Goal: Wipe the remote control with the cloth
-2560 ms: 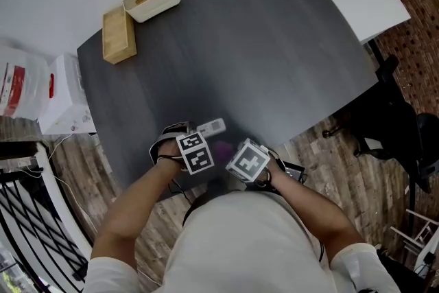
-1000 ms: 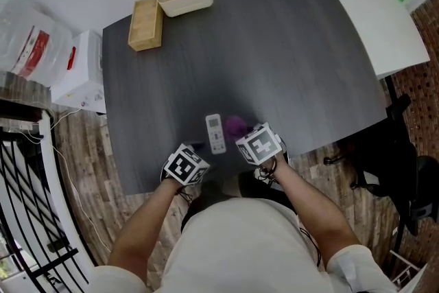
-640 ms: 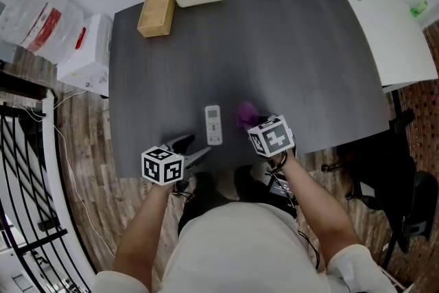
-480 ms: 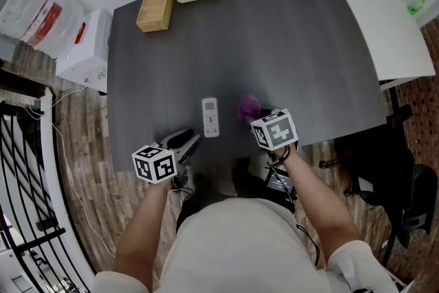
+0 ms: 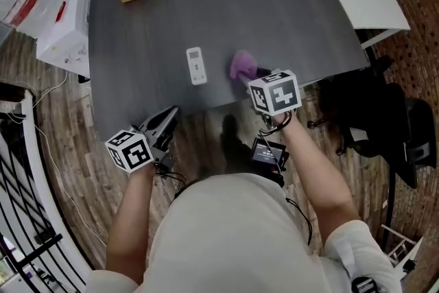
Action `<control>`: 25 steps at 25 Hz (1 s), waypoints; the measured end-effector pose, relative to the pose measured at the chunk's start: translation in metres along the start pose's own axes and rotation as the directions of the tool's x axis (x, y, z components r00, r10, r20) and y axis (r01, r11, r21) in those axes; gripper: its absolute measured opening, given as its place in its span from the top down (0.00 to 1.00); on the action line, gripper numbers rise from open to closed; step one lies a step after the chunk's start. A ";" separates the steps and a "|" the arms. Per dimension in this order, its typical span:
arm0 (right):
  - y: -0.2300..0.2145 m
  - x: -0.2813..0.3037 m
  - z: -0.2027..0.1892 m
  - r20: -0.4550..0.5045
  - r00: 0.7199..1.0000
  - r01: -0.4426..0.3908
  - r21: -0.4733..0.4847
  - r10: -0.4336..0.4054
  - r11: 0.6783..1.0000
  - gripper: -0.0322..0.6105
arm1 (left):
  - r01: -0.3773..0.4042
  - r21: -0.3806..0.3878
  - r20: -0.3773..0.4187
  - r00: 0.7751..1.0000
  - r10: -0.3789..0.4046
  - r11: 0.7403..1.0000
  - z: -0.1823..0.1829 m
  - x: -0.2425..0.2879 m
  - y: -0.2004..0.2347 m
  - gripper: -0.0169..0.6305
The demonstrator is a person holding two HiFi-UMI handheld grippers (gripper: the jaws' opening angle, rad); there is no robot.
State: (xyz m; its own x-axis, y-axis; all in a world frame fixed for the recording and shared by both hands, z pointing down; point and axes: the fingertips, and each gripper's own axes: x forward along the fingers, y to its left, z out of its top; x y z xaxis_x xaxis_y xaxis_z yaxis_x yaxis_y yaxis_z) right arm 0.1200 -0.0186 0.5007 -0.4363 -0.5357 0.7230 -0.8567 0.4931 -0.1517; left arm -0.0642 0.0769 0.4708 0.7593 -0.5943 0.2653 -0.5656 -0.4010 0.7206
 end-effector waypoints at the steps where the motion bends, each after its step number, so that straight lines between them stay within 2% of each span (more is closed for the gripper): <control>1: 0.007 -0.008 -0.003 0.014 1.000 0.006 0.002 -0.006 1.000 0.76 | 0.014 0.004 0.006 1.000 -0.014 1.000 -0.003 -0.008 -0.008 0.97; 8: 0.068 -0.067 -0.035 0.085 0.996 0.020 -0.022 -0.018 1.000 0.76 | 0.094 0.061 0.048 0.994 -0.097 0.994 -0.026 -0.074 -0.063 0.97; 13: 0.098 -0.109 -0.057 0.129 0.991 0.026 -0.004 -0.025 1.000 0.76 | 0.158 0.089 0.081 0.983 -0.165 0.983 -0.038 -0.108 -0.103 0.97; 19: 0.118 -0.162 -0.057 0.222 0.975 0.021 -0.003 -0.020 1.000 0.76 | 0.191 0.089 0.130 0.971 -0.202 0.977 -0.047 -0.132 -0.137 0.97; 25: 0.122 -0.213 -0.056 0.268 0.963 -0.035 -0.007 0.036 0.999 0.76 | 0.200 0.111 0.182 0.959 -0.218 0.973 -0.045 -0.140 -0.173 0.97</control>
State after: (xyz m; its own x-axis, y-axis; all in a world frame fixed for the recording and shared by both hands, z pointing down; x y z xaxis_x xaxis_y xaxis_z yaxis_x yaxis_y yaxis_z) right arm 0.1238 0.1944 0.3663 -0.5247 -0.6817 0.5099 -0.8386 0.5167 -0.1723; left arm -0.0583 0.2605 0.3378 0.7929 -0.6091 -0.0191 -0.4341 -0.5865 0.6837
